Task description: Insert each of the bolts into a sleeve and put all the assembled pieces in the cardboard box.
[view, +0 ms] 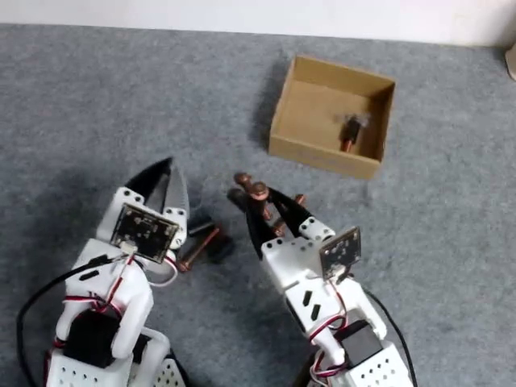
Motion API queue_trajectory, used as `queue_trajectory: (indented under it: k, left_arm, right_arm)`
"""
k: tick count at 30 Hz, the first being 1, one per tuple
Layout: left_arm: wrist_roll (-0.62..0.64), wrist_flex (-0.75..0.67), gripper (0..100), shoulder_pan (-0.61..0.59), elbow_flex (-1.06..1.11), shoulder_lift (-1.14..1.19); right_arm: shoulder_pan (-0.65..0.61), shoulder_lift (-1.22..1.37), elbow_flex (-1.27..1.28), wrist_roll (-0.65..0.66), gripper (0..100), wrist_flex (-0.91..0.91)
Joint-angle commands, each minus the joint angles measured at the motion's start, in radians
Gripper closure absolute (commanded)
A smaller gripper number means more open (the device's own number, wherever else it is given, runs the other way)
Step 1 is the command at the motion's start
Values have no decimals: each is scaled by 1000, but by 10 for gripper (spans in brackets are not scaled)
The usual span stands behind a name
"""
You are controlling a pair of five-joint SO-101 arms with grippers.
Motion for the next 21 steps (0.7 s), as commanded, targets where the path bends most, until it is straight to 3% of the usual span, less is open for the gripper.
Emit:
queue_trajectory:
  k: [1,6,10,15,18,21]
  left_arm:
    - [-9,-186,994,-74,47,-5]
    - [-9,-485,994,-163,209,-5]
    - [-6,-589,994,-189,317,-5]
    - [61,-592,994,-165,398,-5]
    - [201,-560,994,-160,427,-5]
    - [359,-416,994,-150,423,-5]
  right_arm:
    - [68,-8,18,6,995,-33]
    - [148,-8,65,6,995,-35]
    - [189,-4,119,6,995,-24]
    - [249,-8,125,6,995,-21]
    - [251,-8,124,6,995,-21]
    - [251,-8,124,8,995,-51]
